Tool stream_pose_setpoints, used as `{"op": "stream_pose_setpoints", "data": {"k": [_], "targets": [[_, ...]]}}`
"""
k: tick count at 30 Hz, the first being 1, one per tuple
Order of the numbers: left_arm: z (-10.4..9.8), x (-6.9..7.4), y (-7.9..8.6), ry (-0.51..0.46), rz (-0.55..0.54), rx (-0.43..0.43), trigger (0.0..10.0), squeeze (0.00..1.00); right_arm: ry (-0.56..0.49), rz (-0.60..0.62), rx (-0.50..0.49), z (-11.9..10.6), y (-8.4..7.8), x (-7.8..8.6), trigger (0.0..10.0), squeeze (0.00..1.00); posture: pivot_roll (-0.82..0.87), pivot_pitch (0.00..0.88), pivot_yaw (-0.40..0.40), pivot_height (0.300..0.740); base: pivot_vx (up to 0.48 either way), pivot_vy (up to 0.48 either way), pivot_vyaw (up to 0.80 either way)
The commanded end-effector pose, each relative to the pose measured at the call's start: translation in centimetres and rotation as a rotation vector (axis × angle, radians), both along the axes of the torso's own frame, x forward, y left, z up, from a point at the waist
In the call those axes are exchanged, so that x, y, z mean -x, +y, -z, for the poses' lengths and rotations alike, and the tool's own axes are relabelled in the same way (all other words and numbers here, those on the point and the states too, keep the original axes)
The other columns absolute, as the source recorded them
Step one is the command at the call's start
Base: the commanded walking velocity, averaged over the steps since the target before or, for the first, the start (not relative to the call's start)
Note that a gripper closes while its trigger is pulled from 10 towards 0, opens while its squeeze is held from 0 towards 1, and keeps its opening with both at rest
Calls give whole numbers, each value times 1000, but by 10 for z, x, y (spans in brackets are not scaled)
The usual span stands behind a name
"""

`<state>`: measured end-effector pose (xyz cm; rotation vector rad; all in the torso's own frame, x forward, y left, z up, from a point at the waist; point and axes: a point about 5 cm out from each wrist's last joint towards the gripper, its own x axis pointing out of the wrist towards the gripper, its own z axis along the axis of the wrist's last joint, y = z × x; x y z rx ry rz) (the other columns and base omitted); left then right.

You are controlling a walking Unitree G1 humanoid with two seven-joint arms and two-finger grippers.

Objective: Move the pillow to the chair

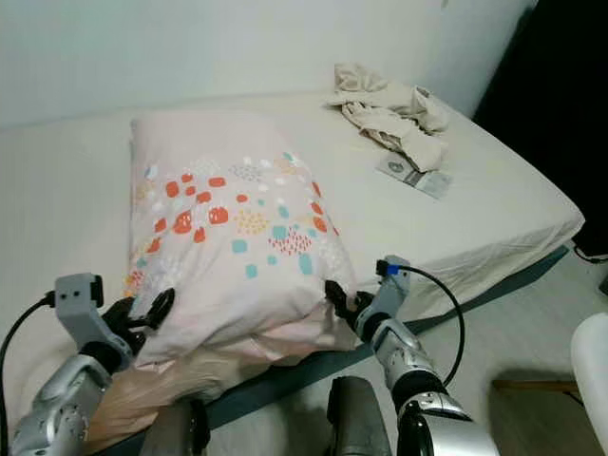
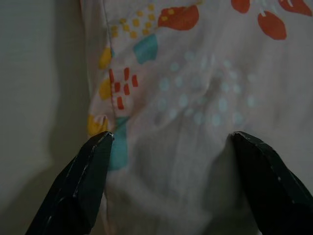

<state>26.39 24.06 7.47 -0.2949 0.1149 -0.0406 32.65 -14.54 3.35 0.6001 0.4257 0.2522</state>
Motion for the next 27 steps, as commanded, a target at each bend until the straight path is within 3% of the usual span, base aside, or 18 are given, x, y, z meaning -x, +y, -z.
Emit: {"op": "stream_pose_setpoints", "data": {"k": [1, 3, 4, 6, 7, 8, 21, 27], "targets": [[1, 2, 3, 17, -9, -21, 10000, 0, 41, -21, -58, 4, 7, 3, 10000, 0, -11, 138, -135, 590, 0, 0, 0], [2, 1, 5, 26, -25, -26, 10000, 0, 37, -48, -91, 1, 11, 1, 10000, 0, -14, 138, -129, 590, 0, 0, 0], [2, -1, 7, 39, -41, -35, 10000, 0, 30, -76, -115, -1, 14, 0, 9255, 0, -16, 138, -124, 590, 0, 0, 0], [3, -2, 8, 46, -52, -40, 10000, 0, 25, -94, -133, -3, 17, -1, 8941, 0, -16, 138, -124, 590, 0, 0, 0], [2, -3, 9, 49, -65, -41, 10000, 0, 32, -112, -150, -4, 19, -1, 5843, 0, -16, 138, -124, 590, 0, 0, 0], [1, -6, 9, 46, -73, -38, 10000, 0, 54, -127, -119, -3, 20, -1, 0, 0, -19, 135, -117, 590, 0, 0, 0], [5, -10, 9, 77, -122, -52, 10000, 0, 51, -111, -70, -8, 18, -6, 0, 0, -22, 127, -112, 590, 0, 0, 0], [4, -11, 15, 77, -148, -58, 10000, 0, 39, -46, 131, -16, -22, -14, 0, 0, -26, 131, -102, 590, 0, 0, 0]]}}
